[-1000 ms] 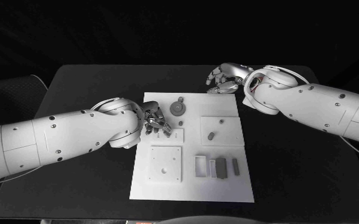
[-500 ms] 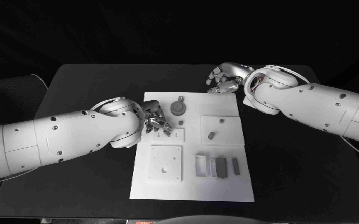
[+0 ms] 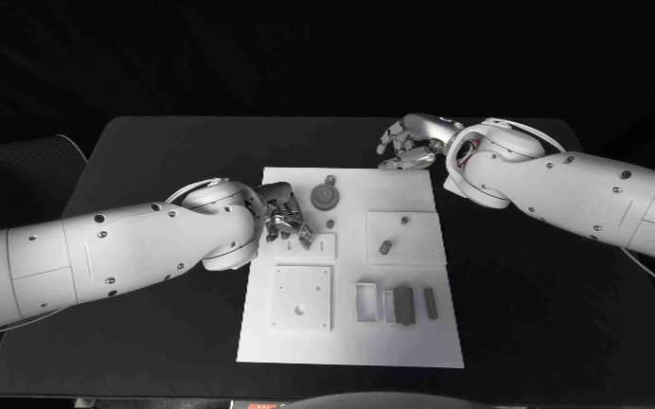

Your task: Assemble the parts on the task board

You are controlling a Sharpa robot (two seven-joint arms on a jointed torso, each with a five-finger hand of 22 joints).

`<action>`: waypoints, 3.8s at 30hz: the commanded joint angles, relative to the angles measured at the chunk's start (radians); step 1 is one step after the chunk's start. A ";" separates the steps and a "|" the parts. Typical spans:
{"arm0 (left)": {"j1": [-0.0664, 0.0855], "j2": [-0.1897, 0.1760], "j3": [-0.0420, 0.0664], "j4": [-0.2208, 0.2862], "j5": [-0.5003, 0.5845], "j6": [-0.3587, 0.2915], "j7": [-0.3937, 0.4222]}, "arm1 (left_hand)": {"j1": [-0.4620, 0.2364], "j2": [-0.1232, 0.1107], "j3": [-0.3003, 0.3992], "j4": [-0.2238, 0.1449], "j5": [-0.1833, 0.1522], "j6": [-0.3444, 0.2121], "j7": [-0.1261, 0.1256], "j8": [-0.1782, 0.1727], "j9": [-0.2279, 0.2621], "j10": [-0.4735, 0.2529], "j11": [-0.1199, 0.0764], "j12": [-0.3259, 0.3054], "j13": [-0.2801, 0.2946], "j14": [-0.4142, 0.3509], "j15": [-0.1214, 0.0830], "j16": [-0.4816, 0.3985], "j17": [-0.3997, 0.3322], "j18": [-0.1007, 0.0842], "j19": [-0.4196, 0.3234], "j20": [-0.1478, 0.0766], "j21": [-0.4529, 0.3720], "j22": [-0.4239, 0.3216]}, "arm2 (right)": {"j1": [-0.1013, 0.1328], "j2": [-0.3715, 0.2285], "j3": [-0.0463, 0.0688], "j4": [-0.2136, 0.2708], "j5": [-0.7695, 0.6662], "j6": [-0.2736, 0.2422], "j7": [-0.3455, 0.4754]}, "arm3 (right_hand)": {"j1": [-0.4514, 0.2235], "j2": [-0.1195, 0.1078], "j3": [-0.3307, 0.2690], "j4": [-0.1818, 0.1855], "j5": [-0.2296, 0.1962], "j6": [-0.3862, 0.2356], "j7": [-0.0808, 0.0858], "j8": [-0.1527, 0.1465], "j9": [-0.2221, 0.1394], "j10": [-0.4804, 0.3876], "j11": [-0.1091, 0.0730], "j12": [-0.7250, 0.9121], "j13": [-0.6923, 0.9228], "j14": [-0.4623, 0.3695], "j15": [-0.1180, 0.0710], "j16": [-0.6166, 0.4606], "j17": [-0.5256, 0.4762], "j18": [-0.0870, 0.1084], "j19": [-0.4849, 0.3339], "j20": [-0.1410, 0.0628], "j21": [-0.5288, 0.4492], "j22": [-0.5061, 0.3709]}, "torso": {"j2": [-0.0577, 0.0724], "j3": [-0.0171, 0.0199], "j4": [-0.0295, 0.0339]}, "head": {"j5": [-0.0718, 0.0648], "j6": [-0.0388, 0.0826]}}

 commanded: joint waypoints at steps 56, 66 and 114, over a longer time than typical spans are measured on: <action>-0.023 -0.031 -0.001 0.030 0.071 -0.167 0.030 | 0.015 0.021 0.045 -0.026 0.016 0.050 -0.023 0.064 0.045 0.035 -0.021 0.028 0.023 0.052 -0.056 0.024 0.023 0.015 0.051 -0.026 0.038 0.022 | -0.001 -0.010 0.000 0.007 -0.002 0.009 0.006 | -0.013 -0.001 0.002 0.009 0.005 -0.002 0.007 -0.005 -0.002 -0.005 0.004 0.008 -0.003 0.004 0.000 -0.002 0.001 0.012 0.006 -0.004 -0.007 0.012 | 0.000 0.0001 -0.0003 | 0.005 -0.008; -0.038 -0.018 -0.001 0.022 0.070 -0.151 0.020 | 0.009 0.022 0.039 -0.023 0.001 0.050 -0.024 0.065 0.045 0.035 -0.022 0.028 0.025 0.052 -0.057 0.024 0.025 0.015 0.050 -0.025 0.040 0.022 | -0.001 -0.011 0.000 0.008 -0.002 0.011 0.006 | -0.013 -0.001 0.002 0.009 0.005 -0.002 0.007 -0.005 -0.003 -0.005 0.004 0.008 -0.003 0.004 0.000 -0.003 0.001 0.012 0.006 -0.004 -0.007 0.012 | 0.000 0.0005 -0.0005 | 0.005 -0.016; -0.046 -0.044 -0.001 0.040 0.066 -0.132 0.016 | -0.004 0.014 0.026 -0.016 -0.005 0.050 -0.025 0.066 0.045 0.034 -0.023 0.027 0.030 0.050 -0.057 0.022 0.031 0.016 0.046 -0.024 0.043 0.021 | -0.001 -0.012 0.000 0.007 0.000 0.012 0.007 | -0.017 0.000 0.001 0.014 0.005 -0.002 0.007 -0.005 -0.004 -0.006 0.004 0.008 -0.005 0.004 0.000 -0.003 0.000 0.012 0.005 -0.004 -0.008 0.012 | 0.000 -0.0005 0.0001 | 0.009 -0.025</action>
